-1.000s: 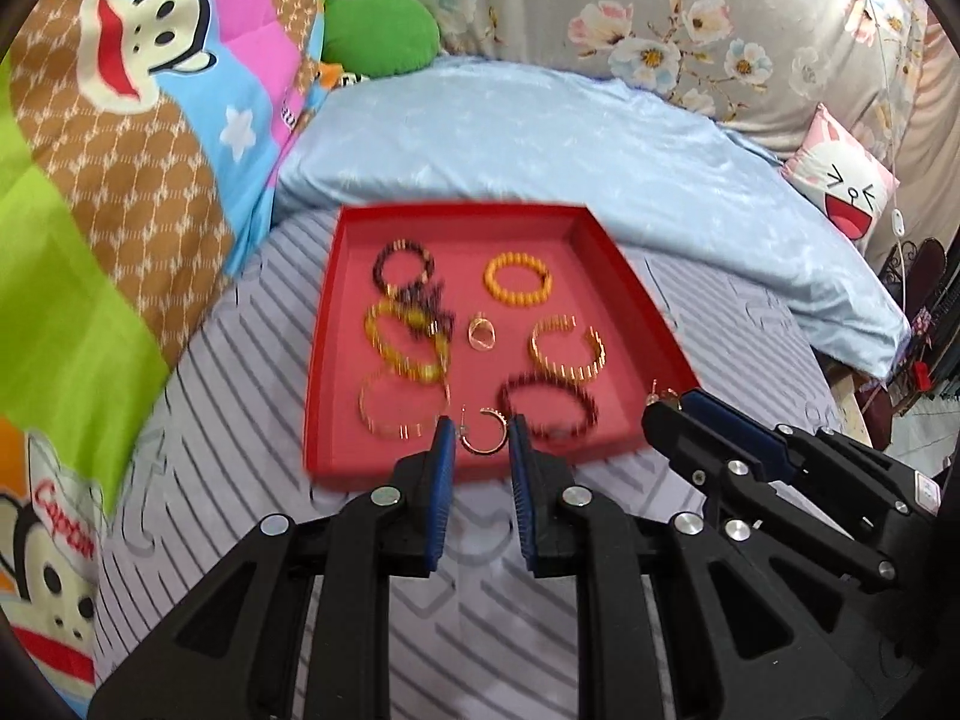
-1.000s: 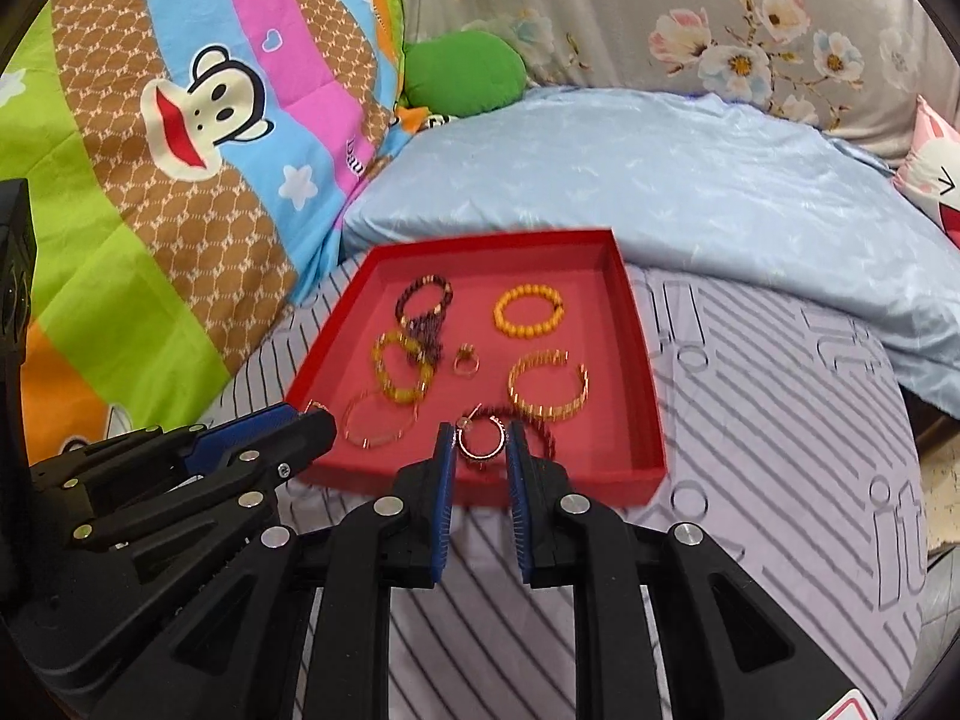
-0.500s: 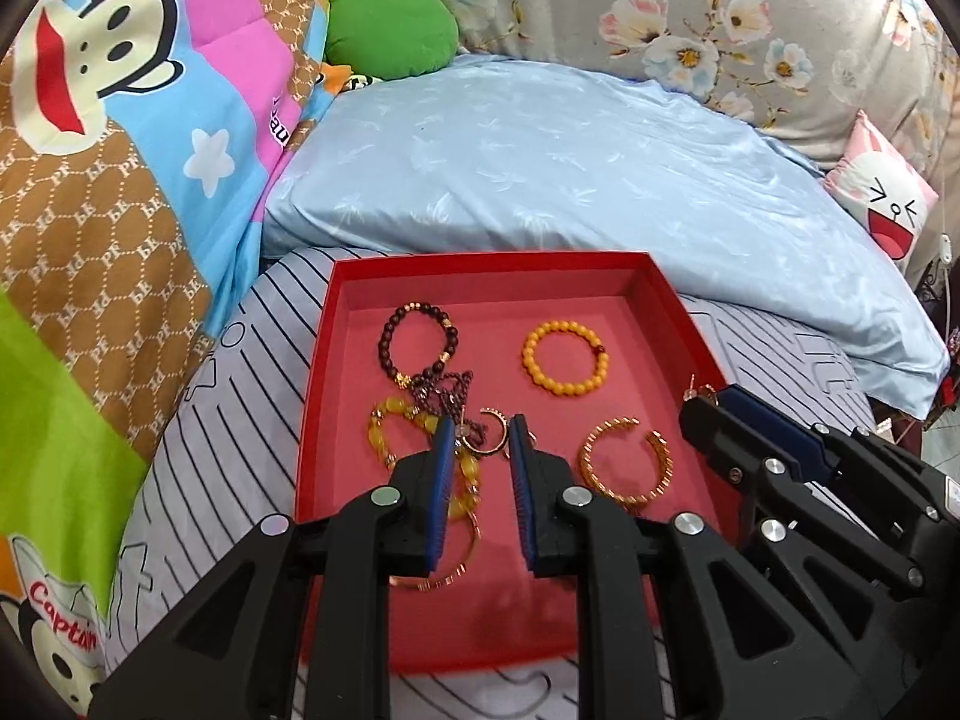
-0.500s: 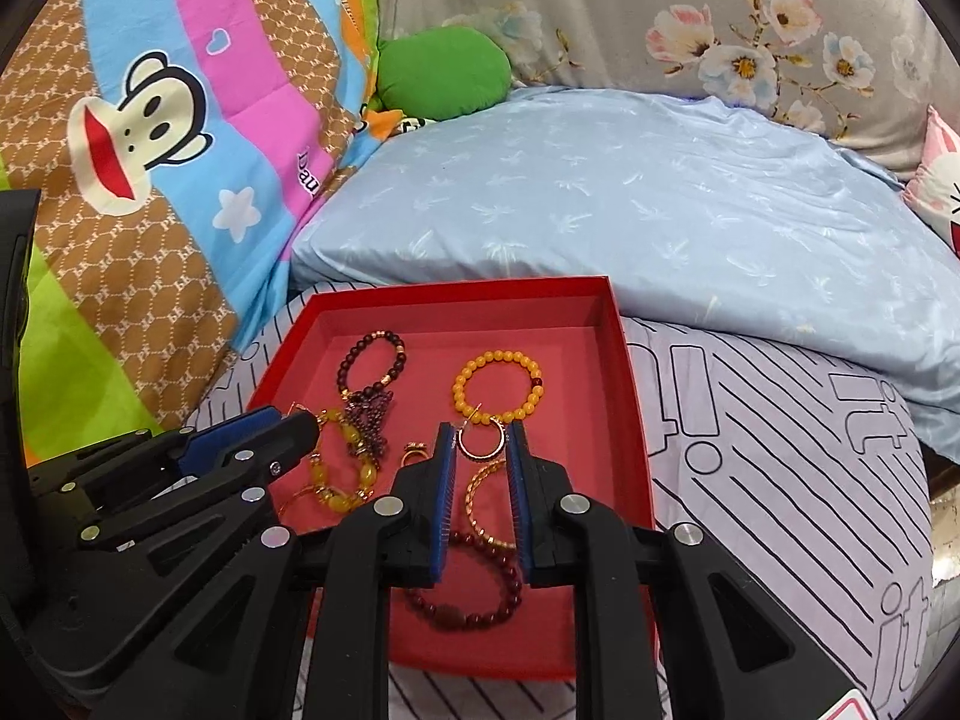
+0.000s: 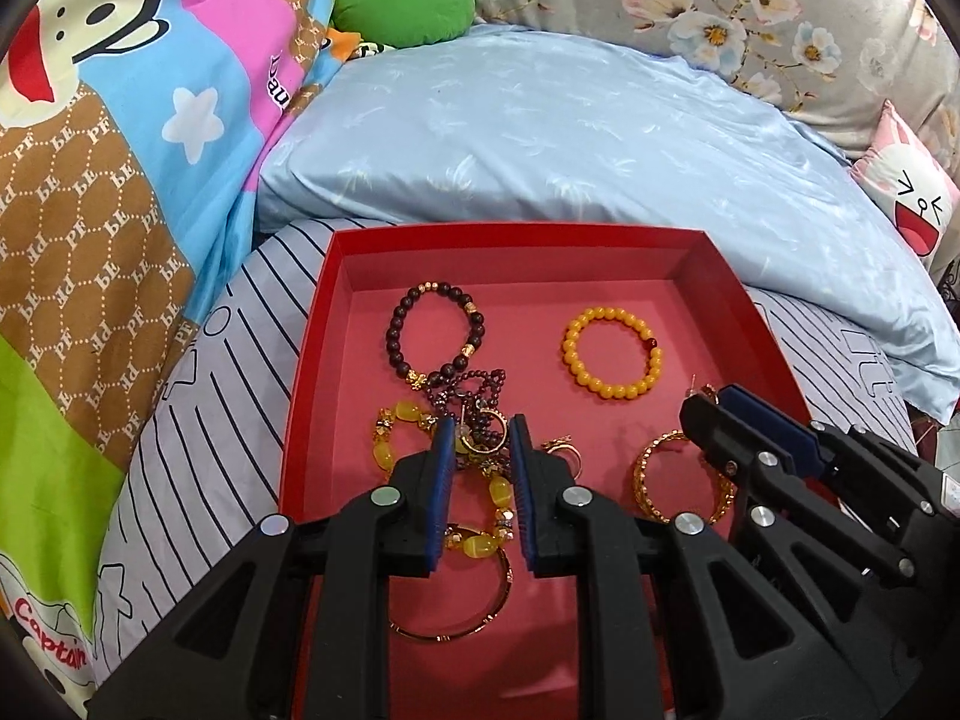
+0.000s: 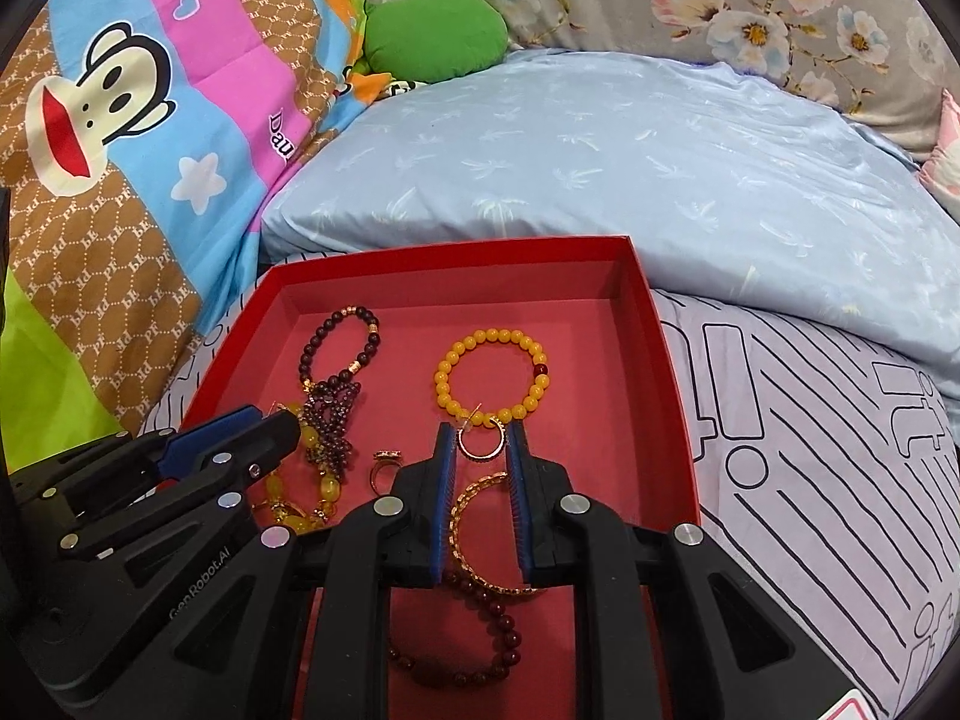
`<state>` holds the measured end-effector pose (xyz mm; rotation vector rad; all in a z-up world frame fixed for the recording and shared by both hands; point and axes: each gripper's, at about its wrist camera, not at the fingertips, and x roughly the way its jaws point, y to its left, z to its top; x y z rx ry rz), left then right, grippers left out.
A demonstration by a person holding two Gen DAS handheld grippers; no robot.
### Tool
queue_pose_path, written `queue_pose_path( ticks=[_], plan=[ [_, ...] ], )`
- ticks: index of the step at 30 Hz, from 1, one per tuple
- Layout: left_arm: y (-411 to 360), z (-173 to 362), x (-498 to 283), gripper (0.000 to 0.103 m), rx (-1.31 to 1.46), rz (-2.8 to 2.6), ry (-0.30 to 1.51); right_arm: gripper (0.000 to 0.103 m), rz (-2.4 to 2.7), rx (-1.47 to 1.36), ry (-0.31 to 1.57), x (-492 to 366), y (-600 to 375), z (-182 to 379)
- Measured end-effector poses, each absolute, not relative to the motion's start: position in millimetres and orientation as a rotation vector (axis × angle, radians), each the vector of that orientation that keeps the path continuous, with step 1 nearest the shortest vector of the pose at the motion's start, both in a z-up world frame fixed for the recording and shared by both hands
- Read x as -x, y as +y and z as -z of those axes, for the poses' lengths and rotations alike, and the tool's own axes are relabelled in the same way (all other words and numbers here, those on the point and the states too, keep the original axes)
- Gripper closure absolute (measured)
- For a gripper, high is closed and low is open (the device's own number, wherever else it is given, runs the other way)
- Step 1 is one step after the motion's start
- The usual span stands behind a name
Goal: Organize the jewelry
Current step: 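Open both tools to release the hoop earrings inside the box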
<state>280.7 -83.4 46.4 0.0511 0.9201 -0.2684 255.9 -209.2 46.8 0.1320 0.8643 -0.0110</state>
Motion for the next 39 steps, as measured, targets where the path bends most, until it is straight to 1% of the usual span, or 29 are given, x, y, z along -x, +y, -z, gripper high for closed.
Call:
queue_pose_path(
  ticks=[14, 18, 21, 22, 23, 39],
  plan=[
    [-82.9, -42.0, -282.2, 0.084, -0.041, 0.264, 0.934, 0.087, 0.021, -0.129, 0.868, -258.9, -207.3, -44.5],
    [-80.9, -42.4, -281.8, 0.082, -0.034, 0.258, 0.936, 0.085, 0.023, -0.126, 0.868, -258.6, -206.8, -45.1],
    [-80.4, -45.1, -279.3, 0.074, -0.038, 0.25, 0.923, 0.081, 0.029, -0.119, 0.866, -257.2, -206.2, -46.6],
    [-80.4, -46.3, -278.2, 0.07, -0.04, 0.248, 0.918, 0.077, 0.031, -0.118, 0.864, -256.2, -206.1, -47.5],
    [-80.3, -47.8, -277.3, 0.068, -0.041, 0.245, 0.914, 0.076, 0.036, -0.115, 0.859, -254.5, -206.2, -49.1],
    [-74.1, -69.8, -245.7, 0.068, -0.042, 0.24, 0.876, 0.071, 0.063, -0.093, 0.833, -215.5, -199.2, -73.3]
  ],
)
